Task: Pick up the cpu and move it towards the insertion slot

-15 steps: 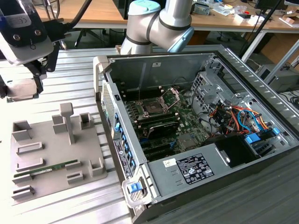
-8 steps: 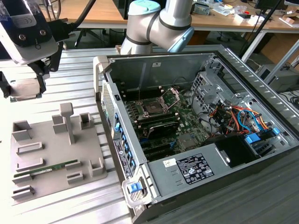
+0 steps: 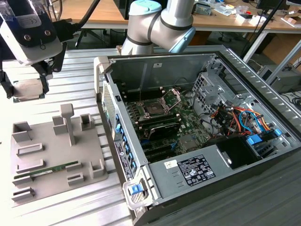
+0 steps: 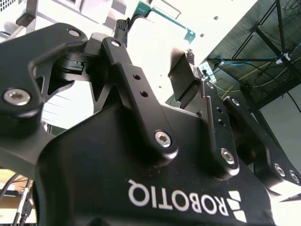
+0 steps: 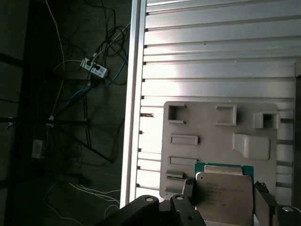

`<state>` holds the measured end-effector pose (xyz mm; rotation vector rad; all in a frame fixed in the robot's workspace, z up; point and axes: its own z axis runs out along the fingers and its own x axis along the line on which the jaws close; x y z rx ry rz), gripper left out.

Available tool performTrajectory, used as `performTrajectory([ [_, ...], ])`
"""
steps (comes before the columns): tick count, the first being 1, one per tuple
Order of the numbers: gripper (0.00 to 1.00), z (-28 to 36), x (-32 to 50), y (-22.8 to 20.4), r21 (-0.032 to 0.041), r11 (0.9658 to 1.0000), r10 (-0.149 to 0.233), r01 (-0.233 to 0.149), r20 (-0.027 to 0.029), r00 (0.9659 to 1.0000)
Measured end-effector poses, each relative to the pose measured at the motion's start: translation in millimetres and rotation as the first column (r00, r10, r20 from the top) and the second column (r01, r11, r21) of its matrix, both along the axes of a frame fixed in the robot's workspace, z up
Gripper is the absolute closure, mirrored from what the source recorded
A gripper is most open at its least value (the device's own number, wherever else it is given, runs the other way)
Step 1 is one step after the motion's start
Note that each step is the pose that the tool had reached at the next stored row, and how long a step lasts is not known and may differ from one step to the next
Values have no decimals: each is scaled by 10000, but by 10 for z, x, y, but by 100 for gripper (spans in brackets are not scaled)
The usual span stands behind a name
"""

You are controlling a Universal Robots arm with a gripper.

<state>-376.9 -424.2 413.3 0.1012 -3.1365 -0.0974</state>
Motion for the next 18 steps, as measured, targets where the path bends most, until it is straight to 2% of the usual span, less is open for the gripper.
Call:
performTrajectory([
  [18,45,-1,105,0,1,10000,-1,1,1,10000],
])
